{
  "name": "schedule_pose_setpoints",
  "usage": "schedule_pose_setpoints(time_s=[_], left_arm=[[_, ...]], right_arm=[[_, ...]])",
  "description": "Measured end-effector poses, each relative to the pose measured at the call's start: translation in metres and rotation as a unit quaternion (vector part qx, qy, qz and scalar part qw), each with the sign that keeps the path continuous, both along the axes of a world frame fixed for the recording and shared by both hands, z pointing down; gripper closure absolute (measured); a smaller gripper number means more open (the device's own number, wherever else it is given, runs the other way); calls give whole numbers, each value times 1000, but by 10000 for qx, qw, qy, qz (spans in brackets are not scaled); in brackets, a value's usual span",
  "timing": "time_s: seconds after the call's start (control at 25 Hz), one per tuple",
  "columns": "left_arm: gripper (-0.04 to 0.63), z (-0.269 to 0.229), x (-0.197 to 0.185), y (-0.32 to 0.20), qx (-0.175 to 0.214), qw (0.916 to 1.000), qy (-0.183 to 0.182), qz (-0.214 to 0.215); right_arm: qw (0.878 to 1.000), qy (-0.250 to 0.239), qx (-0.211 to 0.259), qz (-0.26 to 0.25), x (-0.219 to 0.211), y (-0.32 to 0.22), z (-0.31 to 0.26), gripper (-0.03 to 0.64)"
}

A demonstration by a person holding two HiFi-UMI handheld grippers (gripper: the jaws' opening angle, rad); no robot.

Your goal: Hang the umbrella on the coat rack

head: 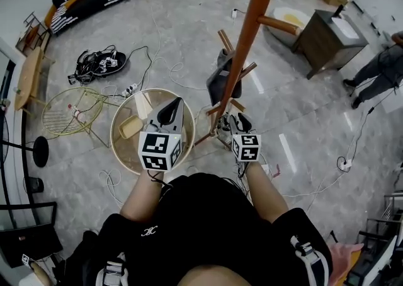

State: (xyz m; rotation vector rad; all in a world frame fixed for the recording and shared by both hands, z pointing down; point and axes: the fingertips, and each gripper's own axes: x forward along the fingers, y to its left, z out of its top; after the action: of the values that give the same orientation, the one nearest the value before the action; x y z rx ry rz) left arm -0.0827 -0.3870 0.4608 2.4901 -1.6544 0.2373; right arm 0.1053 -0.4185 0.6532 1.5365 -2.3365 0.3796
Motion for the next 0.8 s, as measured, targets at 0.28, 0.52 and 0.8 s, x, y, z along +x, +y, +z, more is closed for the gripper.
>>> schedule_pose_setpoints(time_s=[0.28, 0.52, 0.8], left_arm=[[578, 4, 19, -2, -25, 9996, 159, 224], [578, 1, 52, 0, 37, 9981, 267, 562], [578, -16, 81, 9, 239, 9956, 255, 864]], right_arm=[[9977, -32, 587, 345, 30, 18, -62, 563], [9898, -177, 1343, 447, 51, 38, -147, 601], [9815, -300, 1798, 593, 67, 52, -209, 603]])
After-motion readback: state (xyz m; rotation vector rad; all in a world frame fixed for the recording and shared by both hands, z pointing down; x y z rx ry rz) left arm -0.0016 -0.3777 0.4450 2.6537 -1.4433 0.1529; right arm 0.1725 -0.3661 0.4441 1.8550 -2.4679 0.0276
